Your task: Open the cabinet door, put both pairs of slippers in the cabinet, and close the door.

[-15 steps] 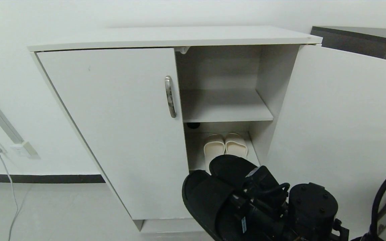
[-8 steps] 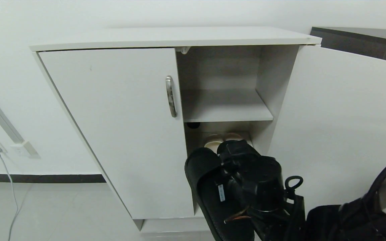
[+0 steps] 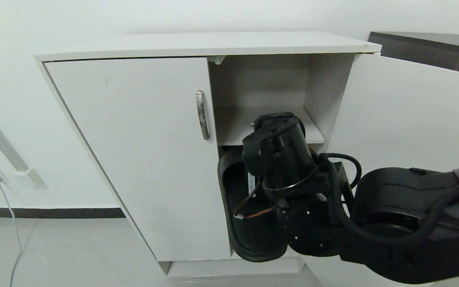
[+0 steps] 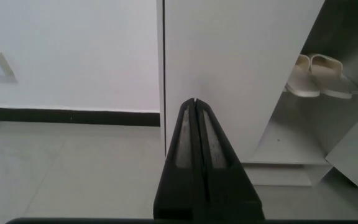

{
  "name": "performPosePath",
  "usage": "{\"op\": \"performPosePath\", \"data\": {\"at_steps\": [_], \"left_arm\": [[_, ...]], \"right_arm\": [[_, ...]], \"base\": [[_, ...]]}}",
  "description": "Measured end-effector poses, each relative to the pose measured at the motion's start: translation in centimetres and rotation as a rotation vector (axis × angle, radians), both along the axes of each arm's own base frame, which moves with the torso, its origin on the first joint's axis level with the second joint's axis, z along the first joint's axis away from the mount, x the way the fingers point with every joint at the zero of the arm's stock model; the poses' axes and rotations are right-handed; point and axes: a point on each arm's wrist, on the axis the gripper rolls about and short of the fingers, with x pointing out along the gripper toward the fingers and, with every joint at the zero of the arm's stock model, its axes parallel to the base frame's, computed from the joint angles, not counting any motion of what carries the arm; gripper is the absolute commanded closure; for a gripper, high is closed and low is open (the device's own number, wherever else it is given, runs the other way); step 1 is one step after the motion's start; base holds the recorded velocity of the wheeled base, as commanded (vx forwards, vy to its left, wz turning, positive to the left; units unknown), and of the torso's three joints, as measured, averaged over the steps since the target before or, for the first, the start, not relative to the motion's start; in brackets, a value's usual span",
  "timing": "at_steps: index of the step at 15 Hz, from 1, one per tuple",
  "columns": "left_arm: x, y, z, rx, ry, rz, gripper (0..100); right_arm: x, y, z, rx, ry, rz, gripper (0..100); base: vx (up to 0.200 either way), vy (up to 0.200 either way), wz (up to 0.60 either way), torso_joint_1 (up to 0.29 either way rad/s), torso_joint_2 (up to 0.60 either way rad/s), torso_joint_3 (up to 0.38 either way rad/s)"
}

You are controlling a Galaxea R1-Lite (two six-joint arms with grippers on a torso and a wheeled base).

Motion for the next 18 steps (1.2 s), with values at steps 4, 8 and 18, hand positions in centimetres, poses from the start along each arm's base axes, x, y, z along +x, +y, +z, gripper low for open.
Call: {"op": "performPosePath", "data": {"at_steps": [4, 8, 18], "left_arm": [[0.0, 0.0, 0.0, 0.000, 0.000, 0.002, 100], [0.0, 0.0, 0.0, 0.000, 0.000, 0.004, 100], [0.0, 0.0, 0.0, 0.000, 0.000, 0.003, 100]], "right_arm": [[1.8, -0.4, 1.2, 0.027, -0.050, -0.040, 100], [3.5, 0.0, 0.4, 0.046, -0.077, -0.066, 100], [5.9, -0.1, -1.0, 0.018, -0.110, -0.104, 100]], "base": [[0.000, 0.000, 0.00, 0.000, 0.00, 0.000], [0.000, 0.000, 0.00, 0.000, 0.00, 0.000], [0.000, 0.000, 0.00, 0.000, 0.00, 0.000]]}}
